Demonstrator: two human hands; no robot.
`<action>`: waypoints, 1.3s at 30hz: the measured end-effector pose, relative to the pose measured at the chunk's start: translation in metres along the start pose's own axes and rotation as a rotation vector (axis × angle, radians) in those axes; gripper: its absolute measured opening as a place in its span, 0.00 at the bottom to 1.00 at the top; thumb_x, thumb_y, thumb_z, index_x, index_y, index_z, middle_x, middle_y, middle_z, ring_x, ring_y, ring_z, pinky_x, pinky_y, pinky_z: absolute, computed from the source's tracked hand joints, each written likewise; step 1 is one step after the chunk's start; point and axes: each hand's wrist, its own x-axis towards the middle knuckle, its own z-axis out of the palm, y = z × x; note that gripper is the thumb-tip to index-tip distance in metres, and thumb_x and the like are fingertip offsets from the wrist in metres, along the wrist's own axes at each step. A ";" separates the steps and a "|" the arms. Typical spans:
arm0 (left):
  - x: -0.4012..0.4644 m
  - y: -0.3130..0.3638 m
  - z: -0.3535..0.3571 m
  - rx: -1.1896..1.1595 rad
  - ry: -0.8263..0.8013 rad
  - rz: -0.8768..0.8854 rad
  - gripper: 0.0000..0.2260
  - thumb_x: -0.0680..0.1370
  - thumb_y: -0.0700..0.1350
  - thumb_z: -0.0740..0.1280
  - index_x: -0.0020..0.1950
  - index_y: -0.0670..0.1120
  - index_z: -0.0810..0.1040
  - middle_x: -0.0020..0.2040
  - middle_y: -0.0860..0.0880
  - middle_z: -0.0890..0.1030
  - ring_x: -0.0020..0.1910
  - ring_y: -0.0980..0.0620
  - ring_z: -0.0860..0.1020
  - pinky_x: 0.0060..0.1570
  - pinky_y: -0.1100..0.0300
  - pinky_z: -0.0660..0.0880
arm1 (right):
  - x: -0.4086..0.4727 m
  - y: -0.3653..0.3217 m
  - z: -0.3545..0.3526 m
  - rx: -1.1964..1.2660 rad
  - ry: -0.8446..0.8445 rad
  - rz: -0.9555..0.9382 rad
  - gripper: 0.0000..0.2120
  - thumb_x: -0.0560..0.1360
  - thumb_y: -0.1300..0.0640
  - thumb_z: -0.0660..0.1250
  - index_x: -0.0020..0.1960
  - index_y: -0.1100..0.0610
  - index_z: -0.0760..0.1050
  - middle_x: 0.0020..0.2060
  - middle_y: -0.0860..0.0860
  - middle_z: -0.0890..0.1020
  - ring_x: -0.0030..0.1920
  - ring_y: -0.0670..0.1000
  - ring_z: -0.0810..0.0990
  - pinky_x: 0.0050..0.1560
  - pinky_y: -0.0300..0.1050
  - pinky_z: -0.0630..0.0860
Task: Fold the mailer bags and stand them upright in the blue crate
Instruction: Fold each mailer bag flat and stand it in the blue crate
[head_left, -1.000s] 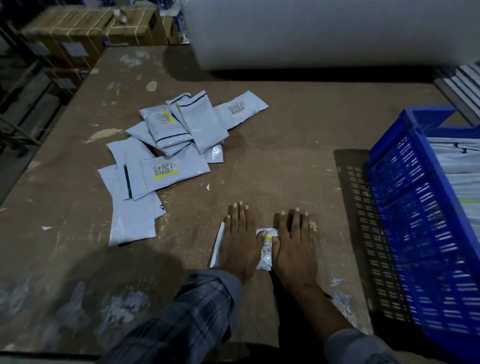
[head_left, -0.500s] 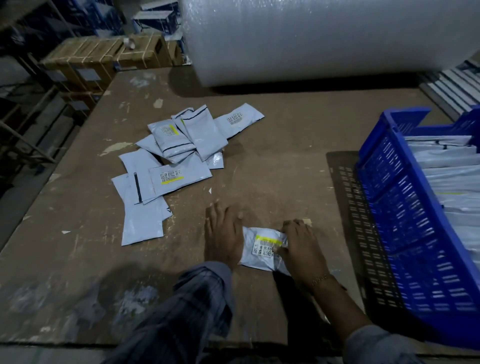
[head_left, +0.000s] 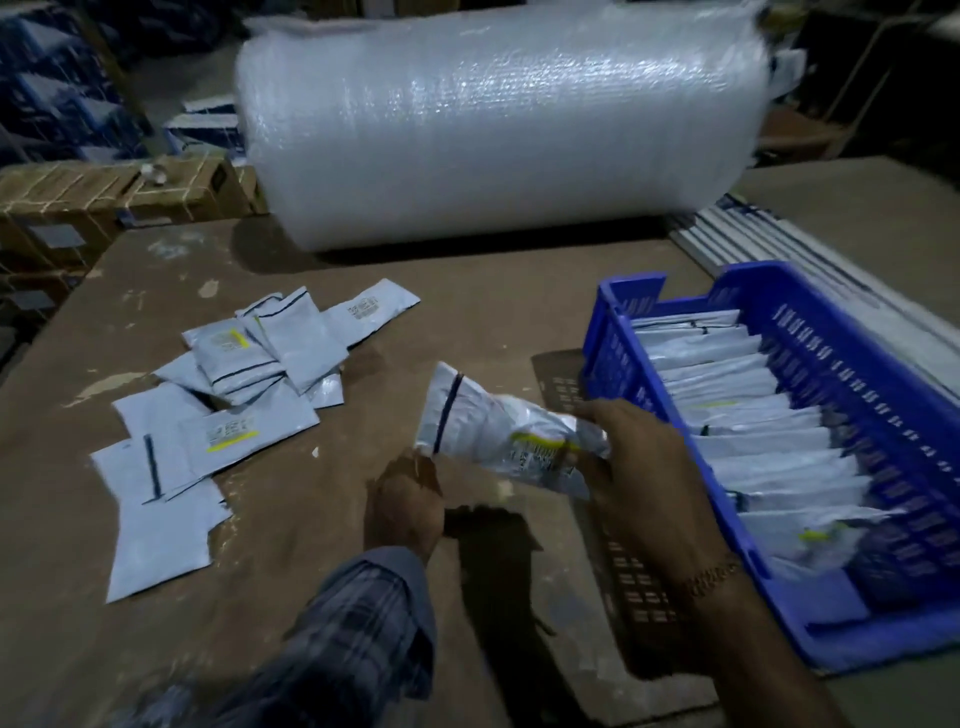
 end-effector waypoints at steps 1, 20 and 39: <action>0.003 0.001 0.011 0.004 -0.019 0.047 0.27 0.80 0.64 0.51 0.57 0.48 0.81 0.54 0.41 0.84 0.55 0.37 0.82 0.62 0.41 0.77 | 0.001 0.005 -0.015 -0.015 0.033 -0.012 0.13 0.72 0.56 0.70 0.57 0.52 0.78 0.49 0.50 0.82 0.51 0.57 0.81 0.48 0.56 0.77; -0.037 0.042 0.138 0.485 -0.396 0.064 0.39 0.83 0.69 0.53 0.86 0.54 0.41 0.86 0.49 0.36 0.84 0.42 0.34 0.80 0.38 0.36 | -0.050 0.238 -0.185 -0.119 -0.338 0.465 0.13 0.65 0.56 0.71 0.44 0.40 0.77 0.38 0.50 0.83 0.39 0.55 0.82 0.39 0.50 0.76; -0.034 0.037 0.143 0.534 -0.454 0.068 0.40 0.81 0.72 0.47 0.85 0.54 0.35 0.84 0.48 0.30 0.82 0.41 0.30 0.79 0.35 0.37 | -0.033 0.284 -0.097 -0.785 -0.817 0.421 0.22 0.66 0.45 0.78 0.57 0.48 0.79 0.57 0.50 0.82 0.61 0.55 0.79 0.64 0.51 0.75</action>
